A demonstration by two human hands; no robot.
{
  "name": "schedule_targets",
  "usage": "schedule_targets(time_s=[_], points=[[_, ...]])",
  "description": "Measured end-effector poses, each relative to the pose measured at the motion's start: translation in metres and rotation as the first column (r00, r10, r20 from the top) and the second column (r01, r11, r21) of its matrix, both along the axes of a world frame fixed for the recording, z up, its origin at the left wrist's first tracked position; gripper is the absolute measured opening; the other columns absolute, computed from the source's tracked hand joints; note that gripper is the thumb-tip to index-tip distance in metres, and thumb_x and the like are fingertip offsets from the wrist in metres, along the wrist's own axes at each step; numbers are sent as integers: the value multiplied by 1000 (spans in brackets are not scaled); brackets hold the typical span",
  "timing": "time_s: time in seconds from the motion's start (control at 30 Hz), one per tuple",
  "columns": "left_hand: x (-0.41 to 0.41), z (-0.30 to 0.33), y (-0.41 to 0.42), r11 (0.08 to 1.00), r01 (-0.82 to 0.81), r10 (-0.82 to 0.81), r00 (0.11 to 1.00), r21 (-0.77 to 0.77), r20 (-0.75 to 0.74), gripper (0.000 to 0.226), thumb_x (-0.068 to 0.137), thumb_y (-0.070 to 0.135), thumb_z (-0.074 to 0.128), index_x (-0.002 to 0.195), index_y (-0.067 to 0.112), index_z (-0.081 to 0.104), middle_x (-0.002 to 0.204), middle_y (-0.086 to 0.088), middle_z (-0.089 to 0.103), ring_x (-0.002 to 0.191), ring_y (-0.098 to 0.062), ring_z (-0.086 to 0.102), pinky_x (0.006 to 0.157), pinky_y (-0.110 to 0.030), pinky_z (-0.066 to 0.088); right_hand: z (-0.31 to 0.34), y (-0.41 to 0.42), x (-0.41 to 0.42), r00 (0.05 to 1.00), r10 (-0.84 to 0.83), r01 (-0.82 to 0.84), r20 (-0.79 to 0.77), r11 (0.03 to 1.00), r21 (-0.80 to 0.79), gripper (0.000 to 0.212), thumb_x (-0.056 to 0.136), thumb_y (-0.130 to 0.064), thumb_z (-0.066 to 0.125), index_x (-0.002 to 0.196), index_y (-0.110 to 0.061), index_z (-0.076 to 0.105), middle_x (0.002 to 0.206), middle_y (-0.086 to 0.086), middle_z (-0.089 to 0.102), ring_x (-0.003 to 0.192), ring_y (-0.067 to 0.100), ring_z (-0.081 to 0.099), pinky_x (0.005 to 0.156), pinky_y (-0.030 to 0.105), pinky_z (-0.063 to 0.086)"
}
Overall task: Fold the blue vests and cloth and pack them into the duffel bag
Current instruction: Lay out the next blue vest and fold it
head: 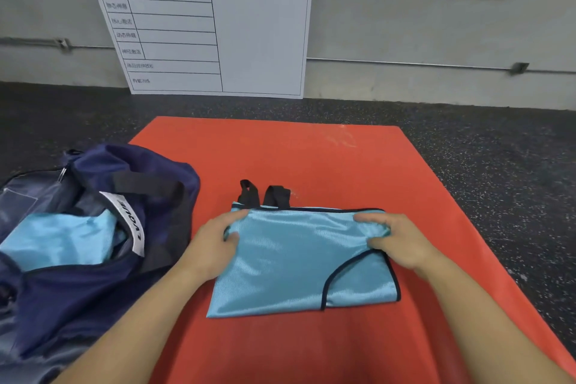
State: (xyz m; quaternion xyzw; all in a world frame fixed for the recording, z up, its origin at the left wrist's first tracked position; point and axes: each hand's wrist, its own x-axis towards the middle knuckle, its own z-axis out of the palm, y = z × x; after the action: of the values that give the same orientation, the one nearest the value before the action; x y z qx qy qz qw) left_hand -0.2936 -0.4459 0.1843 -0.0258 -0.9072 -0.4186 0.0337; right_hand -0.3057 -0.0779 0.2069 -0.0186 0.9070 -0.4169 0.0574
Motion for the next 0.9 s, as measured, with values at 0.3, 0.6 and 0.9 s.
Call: schedule_targets(time_s=[0.3,0.6,0.9], points=[[19,12,16,854,-126,-3,969,-505,-247,51,87,18,61,137,32,55,160,-1,32,126,-27,52,89,-44,54,-11,-4,-1,891,-305,371,-335,916,153,53,89,-8,71,140,-20,62,143,3,60,133,23,54,115,34,38],[28,-36,72,747,91,-248,957,-659,-148,57,92,30,37,140,7,58,146,-9,56,141,-22,46,114,-38,24,-36,-150,29,910,355,-212,-212,841,498,70,100,-43,2,160,-20,30,167,1,28,156,18,18,126,42,13],[28,-26,33,720,-58,-9,996,-691,-93,83,89,51,5,159,10,25,167,-2,20,155,-16,13,125,-35,2,-42,-48,8,987,-91,159,-135,725,670,61,108,-44,14,164,-22,3,172,-1,-5,157,19,-11,127,44,-5]])
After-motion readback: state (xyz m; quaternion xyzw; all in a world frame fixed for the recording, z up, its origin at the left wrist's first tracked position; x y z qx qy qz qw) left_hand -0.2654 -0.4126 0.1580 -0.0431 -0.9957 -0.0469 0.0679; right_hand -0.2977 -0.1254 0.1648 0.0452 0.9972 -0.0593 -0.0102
